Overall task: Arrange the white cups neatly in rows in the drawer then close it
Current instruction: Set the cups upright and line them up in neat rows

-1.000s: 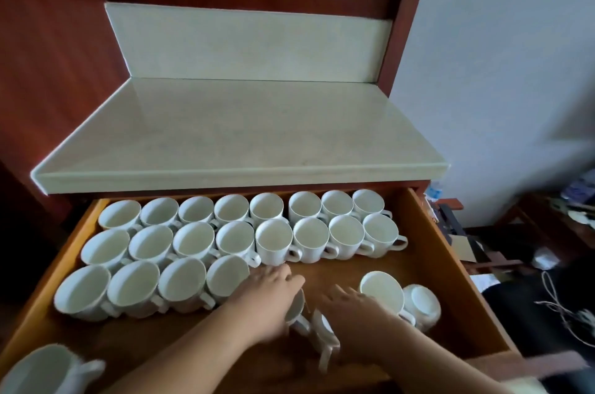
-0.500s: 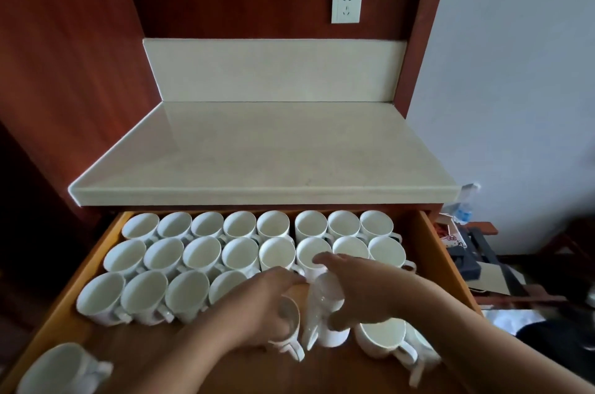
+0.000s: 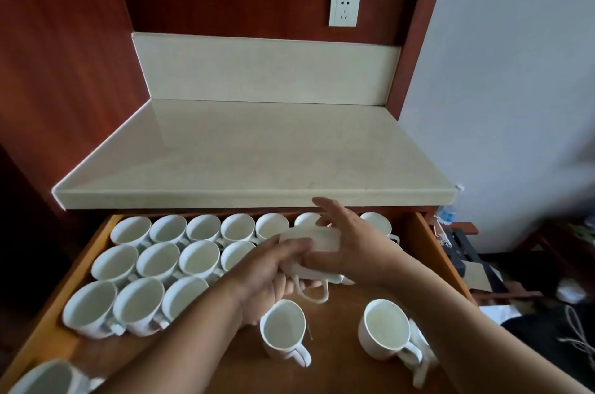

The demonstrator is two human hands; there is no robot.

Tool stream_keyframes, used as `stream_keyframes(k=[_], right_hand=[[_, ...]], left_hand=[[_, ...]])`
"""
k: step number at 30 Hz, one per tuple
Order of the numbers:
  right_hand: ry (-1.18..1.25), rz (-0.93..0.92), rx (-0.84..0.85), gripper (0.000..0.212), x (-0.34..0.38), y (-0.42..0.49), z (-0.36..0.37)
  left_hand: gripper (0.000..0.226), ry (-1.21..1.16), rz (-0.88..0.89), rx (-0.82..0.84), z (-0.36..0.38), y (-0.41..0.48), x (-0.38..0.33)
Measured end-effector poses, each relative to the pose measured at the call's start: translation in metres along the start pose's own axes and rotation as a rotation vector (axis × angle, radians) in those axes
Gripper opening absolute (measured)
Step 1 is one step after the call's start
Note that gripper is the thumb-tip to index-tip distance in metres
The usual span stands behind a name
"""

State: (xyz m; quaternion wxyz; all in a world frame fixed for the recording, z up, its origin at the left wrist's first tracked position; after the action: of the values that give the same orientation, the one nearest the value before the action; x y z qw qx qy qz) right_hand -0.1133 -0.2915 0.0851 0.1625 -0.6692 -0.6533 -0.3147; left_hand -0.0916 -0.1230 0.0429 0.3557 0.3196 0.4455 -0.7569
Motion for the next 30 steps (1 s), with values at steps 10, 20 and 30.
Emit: stream_keyframes(k=[10,20,30], right_hand=[[0.344,0.405,-0.013,0.072,-0.046,-0.022,0.02],[-0.448,0.019,0.245,0.078,-0.07,-0.026,0.072],[-0.454,-0.039,0.197,0.083,-0.088,-0.034,0.095]], left_hand=[[0.073,0.714,0.266,-0.187,-0.038,0.015,0.006],[0.102,1.823,0.62,0.062,-0.062,0.017,0.061],[0.079,1.832,0.559,0.081,-0.062,0.027,0.083]])
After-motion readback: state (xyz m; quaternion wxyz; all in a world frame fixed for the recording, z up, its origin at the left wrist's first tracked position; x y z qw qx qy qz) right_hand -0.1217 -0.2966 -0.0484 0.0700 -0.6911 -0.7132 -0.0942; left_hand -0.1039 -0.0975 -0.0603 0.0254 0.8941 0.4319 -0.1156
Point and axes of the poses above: each hand's wrist, its own y-axis towards the middle knuckle, its own z-axis out of the palm, x = y × z, the point moved 2 cm from there along y, towards the middle knuckle, and after that the axes turned 15 degrees about -x, right-handed, at the moved point
